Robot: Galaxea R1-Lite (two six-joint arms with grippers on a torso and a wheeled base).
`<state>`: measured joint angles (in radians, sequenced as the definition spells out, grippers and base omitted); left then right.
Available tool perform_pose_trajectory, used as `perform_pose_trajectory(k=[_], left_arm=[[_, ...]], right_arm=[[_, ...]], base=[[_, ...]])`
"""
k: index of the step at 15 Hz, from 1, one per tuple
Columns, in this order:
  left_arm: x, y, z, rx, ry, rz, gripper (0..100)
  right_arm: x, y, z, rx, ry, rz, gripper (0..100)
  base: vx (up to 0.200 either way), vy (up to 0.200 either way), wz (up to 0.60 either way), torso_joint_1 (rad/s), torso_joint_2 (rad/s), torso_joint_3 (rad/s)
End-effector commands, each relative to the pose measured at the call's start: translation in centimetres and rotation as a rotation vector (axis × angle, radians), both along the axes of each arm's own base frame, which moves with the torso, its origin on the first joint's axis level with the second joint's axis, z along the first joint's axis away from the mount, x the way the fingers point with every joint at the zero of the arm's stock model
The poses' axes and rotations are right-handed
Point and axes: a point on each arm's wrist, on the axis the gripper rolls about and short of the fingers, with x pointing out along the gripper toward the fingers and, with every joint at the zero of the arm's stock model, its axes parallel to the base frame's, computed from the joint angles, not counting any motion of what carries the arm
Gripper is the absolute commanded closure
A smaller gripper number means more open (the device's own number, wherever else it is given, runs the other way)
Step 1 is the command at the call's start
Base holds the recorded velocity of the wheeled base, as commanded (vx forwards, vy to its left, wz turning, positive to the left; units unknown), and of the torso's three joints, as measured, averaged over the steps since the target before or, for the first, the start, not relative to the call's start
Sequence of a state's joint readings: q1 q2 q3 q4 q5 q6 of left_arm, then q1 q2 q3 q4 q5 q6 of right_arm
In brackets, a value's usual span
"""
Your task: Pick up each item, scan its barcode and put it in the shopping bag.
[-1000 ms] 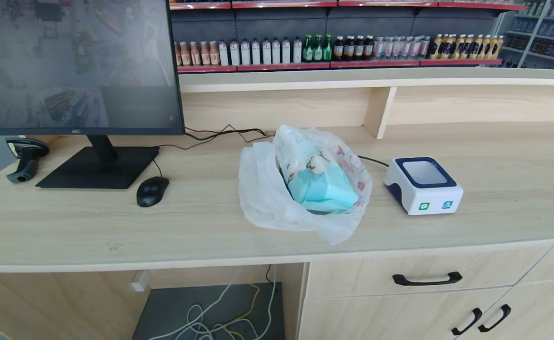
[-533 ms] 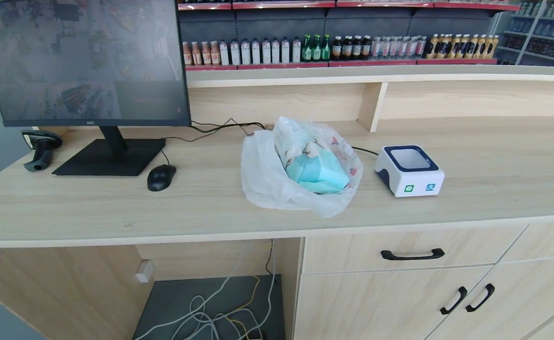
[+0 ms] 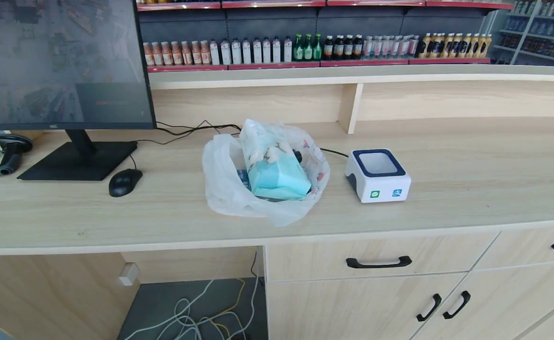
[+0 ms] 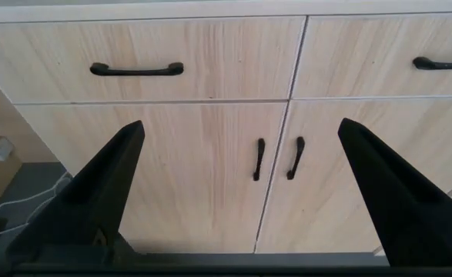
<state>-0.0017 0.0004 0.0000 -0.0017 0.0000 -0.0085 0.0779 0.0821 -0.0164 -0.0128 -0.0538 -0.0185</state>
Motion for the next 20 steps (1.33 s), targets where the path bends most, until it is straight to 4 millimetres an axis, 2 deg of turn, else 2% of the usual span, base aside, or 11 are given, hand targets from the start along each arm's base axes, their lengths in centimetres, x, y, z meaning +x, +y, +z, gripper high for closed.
perform_pose_trajectory(k=[1, 8, 11, 20], left_arm=[[0.00, 0.00, 0.01, -0.001, -0.002, 0.000, 0], [0.00, 0.00, 0.00, -0.002, 0.000, 0.000, 0], [0.00, 0.00, 0.01, -0.004, -0.002, 0.000, 0], [0.00, 0.00, 0.01, -0.007, -0.002, 0.000, 0]], right_arm=[[0.05, 0.00, 0.04, 0.001, 0.005, 0.000, 0], [0.13, 0.02, -0.46, 0.040, 0.028, 0.002, 0], [0.13, 0.02, -0.46, 0.040, 0.028, 0.002, 0], [0.13, 0.02, -0.46, 0.040, 0.028, 0.002, 0]], base=[[0.000, -0.200, 0.00, 0.007, -0.01, 0.002], [0.000, -0.200, 0.00, 0.002, 0.00, 0.004], [0.000, 0.000, 0.00, 0.000, 0.00, 0.000], [-0.200, 0.000, 0.00, 0.000, 0.00, 0.003]])
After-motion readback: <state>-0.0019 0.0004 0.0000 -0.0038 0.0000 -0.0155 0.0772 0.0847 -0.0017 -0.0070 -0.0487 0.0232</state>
